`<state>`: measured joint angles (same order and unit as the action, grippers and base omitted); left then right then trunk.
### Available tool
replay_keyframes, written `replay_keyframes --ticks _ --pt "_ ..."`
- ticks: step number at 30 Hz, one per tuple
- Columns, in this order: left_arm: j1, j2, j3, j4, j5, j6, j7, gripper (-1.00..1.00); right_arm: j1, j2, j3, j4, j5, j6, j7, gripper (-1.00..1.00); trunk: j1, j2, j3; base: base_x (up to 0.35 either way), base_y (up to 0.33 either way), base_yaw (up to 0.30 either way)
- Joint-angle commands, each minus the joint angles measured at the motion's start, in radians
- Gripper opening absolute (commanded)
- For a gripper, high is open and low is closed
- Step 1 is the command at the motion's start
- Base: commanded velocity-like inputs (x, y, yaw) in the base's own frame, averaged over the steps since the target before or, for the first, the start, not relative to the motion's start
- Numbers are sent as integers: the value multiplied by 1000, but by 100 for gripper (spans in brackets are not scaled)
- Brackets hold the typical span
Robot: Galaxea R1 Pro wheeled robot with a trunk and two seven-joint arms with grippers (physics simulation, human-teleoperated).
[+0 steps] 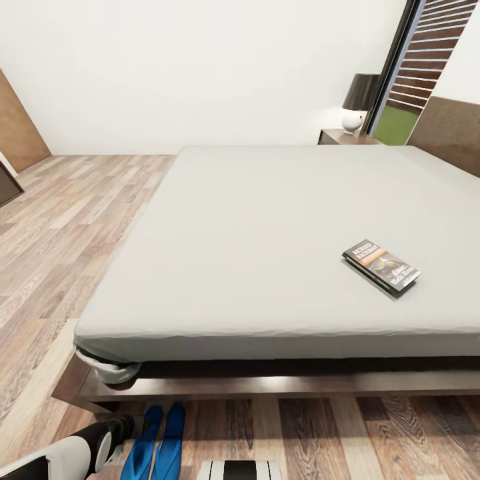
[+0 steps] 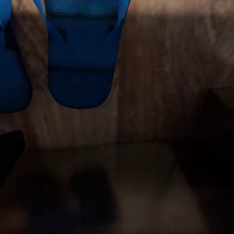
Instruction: In the bedroom, move the book from the bed onto either nightstand, and place the two sandals side by side next to the bed.
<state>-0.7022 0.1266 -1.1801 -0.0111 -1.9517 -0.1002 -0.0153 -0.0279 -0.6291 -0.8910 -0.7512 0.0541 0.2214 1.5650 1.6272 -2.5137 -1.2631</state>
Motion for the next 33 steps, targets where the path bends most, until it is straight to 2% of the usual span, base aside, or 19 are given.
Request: replay_keyframes --ticks 1,16,22,33 --pt "0 0 5 -1 -9 -4 -2 100 -1 0 -3 0 6 11 6 100 0 0 -1 0 0 0" --pt "0 1 5 0 -9 -4 -2 100 -1 0 -5 0 6 12 6 100 0 0 -1 0 0 0" --pt "0 1 5 0 -9 -4 -1 100 -1 -1 -5 0 5 12 6 100 -3 1 23 0 0 0" --pt "0 1 4 1 -9 -4 -2 100 -1 -1 -6 0 5 12 6 100 -3 1 23 0 0 0"
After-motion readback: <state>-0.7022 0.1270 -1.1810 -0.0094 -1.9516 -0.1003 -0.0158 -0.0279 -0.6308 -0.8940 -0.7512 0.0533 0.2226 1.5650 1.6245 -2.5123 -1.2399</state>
